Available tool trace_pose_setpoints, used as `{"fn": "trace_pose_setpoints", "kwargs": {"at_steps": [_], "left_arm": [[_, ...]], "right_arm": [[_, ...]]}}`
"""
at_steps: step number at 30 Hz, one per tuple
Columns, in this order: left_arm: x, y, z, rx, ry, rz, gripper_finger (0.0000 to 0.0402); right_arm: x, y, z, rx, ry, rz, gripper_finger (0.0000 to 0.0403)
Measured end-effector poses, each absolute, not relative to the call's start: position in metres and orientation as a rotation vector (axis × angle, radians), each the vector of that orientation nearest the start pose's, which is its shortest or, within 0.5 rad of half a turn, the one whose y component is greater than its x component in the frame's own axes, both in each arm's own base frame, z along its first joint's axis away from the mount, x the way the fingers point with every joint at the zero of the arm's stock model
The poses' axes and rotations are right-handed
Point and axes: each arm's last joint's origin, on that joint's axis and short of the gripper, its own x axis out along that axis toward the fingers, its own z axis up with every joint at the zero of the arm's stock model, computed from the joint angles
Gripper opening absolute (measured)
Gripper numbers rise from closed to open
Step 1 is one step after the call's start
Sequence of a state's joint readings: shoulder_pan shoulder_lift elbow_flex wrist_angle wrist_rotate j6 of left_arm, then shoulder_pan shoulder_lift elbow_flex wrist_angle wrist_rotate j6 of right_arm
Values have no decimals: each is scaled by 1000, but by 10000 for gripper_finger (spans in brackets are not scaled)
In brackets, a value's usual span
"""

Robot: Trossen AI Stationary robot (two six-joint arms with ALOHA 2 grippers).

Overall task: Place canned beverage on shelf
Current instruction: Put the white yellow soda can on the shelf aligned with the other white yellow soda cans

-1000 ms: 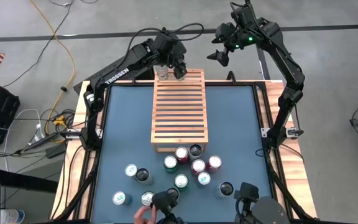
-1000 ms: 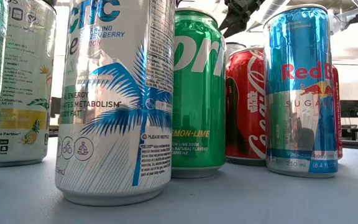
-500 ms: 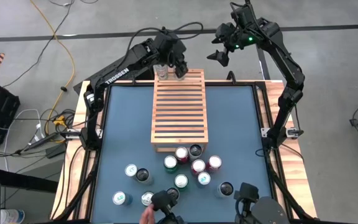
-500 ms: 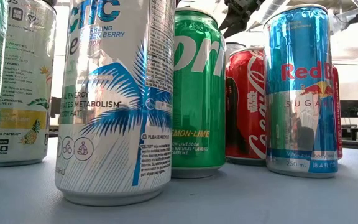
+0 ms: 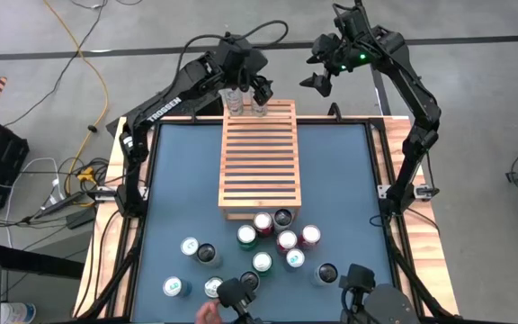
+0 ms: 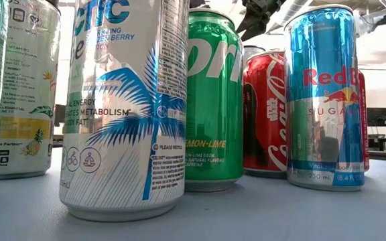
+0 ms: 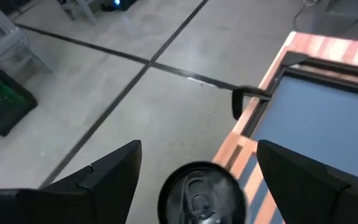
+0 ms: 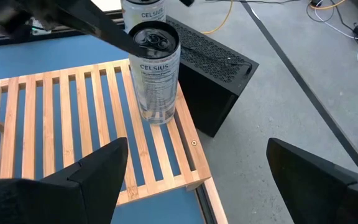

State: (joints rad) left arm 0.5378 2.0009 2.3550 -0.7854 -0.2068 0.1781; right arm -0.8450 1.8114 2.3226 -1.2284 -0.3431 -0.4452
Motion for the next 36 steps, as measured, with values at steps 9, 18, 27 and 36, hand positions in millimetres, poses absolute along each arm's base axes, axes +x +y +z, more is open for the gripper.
{"fn": "trace_pose_setpoints", "kwargs": {"at_steps": [9,18,27,36], "left_arm": [[344,207,473,-5,373,698,305],[311,185,511,-64,236,631,305],[284,164,538,-100,138,503,305],[258,150,554,-70,107,514,305]], "right_arm": [[235,-246,473,-23,616,-248,368],[245,-242,477,-79,553,-182,368],[276,-245,466,-134,504,-104,368],[315,-264,434,-128,507,-57,368]]}}
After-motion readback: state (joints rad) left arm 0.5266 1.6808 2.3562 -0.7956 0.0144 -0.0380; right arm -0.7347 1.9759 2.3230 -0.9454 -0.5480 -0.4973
